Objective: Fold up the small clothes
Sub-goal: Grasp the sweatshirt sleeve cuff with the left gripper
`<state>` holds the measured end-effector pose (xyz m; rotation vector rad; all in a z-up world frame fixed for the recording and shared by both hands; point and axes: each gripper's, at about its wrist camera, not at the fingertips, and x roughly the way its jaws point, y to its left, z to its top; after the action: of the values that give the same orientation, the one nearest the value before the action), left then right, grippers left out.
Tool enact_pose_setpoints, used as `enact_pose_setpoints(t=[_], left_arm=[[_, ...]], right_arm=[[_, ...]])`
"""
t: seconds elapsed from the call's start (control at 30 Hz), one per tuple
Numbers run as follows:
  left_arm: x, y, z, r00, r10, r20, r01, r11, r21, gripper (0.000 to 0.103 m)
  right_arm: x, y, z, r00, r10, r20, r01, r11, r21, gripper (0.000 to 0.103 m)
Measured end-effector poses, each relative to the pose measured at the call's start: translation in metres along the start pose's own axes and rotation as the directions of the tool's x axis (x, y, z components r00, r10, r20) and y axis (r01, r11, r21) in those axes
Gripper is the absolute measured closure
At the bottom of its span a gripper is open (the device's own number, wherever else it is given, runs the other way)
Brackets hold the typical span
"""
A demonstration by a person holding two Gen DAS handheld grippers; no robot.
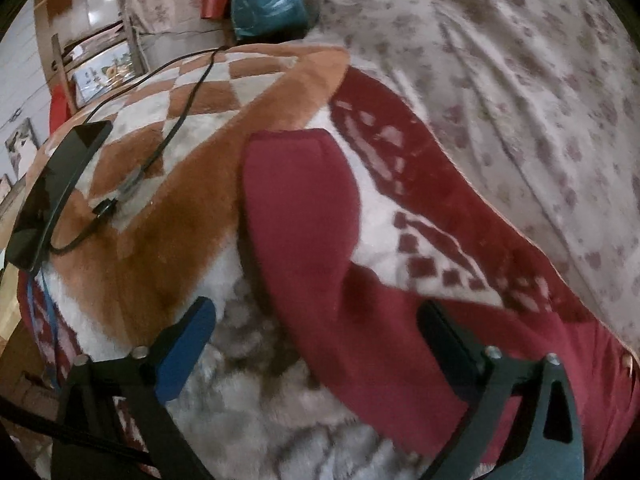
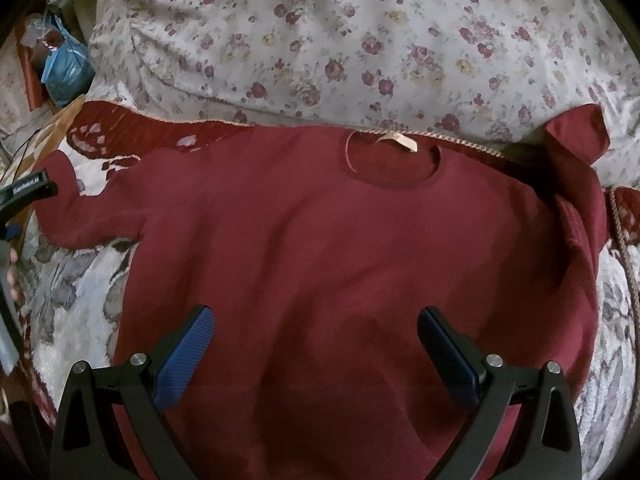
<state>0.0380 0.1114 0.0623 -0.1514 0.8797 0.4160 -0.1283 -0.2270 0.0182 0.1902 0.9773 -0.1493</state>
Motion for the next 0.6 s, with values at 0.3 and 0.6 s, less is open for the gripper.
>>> enact_pose_setpoints(t=[0.3,0.6], left_arm=[[0.053,0.013,0.008,0.993,-0.032,-0.118,0.020,0.994,-0.105,0.064],[0.050,0.001,0.005,0.994,-0.057,-0.092,0.051,0.997,-0.065,0.081]], right_arm=[[0.004,0.000,-0.002,1.000,0.019,-0.017,-0.019,1.000,0.009,0.000],[0.007,0.005,-0.005,1.000,0.016,-0.019,-0.016,1.000,0.003,0.000]])
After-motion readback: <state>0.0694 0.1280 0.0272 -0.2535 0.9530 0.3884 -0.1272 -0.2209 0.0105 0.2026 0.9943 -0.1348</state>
